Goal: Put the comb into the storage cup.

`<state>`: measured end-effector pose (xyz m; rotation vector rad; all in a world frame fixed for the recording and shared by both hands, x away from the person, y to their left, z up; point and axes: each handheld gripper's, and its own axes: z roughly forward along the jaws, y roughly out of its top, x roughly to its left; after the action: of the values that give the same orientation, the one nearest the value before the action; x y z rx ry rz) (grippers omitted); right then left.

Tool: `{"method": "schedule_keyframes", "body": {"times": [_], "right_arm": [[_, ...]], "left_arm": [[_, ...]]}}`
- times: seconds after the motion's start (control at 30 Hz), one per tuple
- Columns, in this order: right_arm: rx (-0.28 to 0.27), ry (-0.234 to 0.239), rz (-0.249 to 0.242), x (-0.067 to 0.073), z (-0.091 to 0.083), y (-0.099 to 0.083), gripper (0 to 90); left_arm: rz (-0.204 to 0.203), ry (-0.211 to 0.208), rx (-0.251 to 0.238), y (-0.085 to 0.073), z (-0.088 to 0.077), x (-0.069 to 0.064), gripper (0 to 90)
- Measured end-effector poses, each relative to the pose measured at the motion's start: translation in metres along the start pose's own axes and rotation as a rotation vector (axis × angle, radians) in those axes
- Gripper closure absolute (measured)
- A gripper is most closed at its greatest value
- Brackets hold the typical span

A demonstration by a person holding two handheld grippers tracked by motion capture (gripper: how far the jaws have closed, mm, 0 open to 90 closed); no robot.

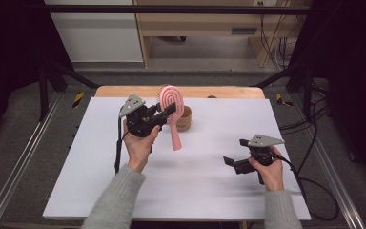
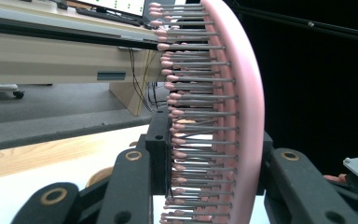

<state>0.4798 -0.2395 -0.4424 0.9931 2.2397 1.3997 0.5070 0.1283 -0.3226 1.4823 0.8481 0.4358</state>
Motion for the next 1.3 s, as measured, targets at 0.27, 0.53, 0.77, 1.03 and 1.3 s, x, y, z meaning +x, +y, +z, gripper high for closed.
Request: {"method": "schedule_keyframes", "body": {"times": [0.27,0.53,0.77,1.03,1.3], "right_arm": [[-0.004,-0.014,0.017,-0.002,-0.002,-0.002,0.6],[-0.009,-0.019,0.022,-0.004,-0.004,-0.002,0.6],[-0.009,-0.018,0.027,-0.003,-0.004,-0.003,0.6],[-0.011,-0.019,0.027,-0.004,-0.004,-0.003,0.6],[-0.008,-0.019,0.030,-0.004,-0.005,-0.003,0.6]], "left_arm": [[0.007,0.003,0.002,0.007,0.006,0.000,63.0],[0.008,0.009,0.006,0.011,0.013,0.002,63.0],[0.009,0.017,0.005,0.014,0.019,0.005,63.0],[0.005,0.025,-0.001,0.019,0.027,0.009,63.0],[0.001,0.034,0.000,0.021,0.038,0.012,63.0]]}}
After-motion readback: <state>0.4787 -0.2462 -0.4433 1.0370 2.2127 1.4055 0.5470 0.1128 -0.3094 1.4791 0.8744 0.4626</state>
